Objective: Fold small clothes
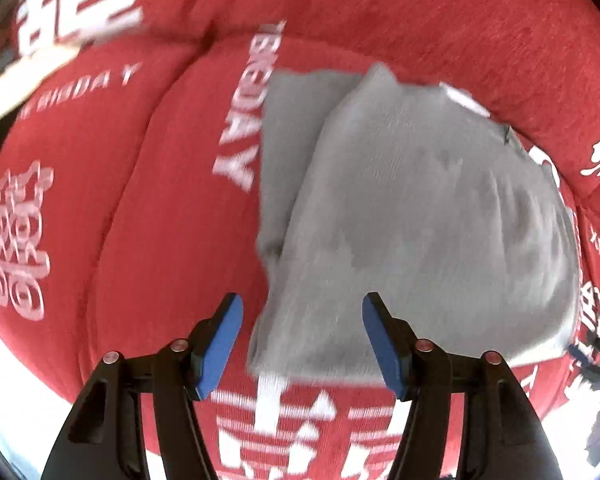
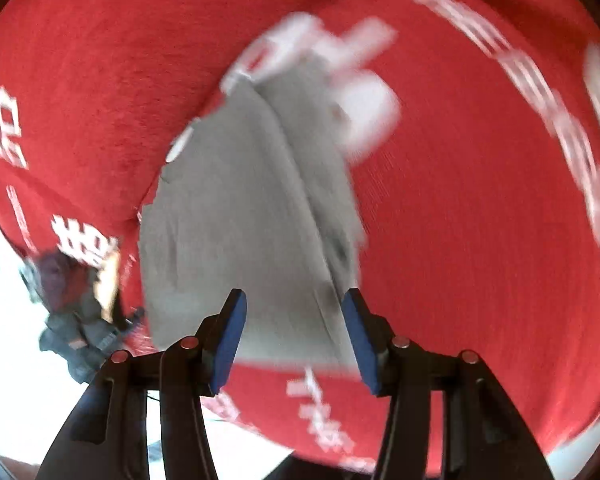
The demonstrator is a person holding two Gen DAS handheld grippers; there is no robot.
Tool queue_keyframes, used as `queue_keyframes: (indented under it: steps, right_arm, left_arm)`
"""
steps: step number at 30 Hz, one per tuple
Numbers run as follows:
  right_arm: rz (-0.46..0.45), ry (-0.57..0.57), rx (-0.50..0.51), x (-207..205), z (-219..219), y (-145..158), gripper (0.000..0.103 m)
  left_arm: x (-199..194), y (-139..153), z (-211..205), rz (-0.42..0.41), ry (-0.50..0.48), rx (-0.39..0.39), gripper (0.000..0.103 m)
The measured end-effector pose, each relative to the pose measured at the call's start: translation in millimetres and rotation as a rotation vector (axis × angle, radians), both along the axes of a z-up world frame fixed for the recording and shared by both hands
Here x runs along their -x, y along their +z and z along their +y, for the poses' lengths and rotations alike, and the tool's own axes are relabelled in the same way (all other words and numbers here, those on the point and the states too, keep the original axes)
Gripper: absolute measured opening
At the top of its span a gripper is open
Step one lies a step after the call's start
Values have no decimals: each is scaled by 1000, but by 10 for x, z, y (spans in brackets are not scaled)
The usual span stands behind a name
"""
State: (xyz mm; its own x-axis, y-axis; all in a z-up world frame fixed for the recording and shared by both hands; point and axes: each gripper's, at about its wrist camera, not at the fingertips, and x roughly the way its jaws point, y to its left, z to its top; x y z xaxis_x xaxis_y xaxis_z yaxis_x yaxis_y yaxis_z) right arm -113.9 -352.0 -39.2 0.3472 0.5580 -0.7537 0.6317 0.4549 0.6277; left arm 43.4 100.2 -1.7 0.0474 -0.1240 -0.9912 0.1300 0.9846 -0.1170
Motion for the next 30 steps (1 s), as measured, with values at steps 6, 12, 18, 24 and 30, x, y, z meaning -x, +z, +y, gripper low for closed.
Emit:
queue_keyframes:
  steps: [6, 12, 18, 24, 30]
  right_arm:
    - [-34, -235, -205, 527, 253, -381, 55]
    - [-40, -415, -298, 440, 375, -607, 12]
    - [-13, -104, -5, 174, 321, -165, 11]
    - [26, -84, -2, 236, 331, -210, 23]
    - [-70, -17, -180, 144, 915, -19, 53]
  left_arm:
    - [155, -136, 66, 46, 10, 74, 64]
    - [135, -71, 79, 15, 10, 110, 63]
    - [222, -18, 220, 14, 9, 111, 63]
    - [277, -28, 280, 53, 20, 197, 63]
    - [240, -119, 378, 68, 108, 256, 63]
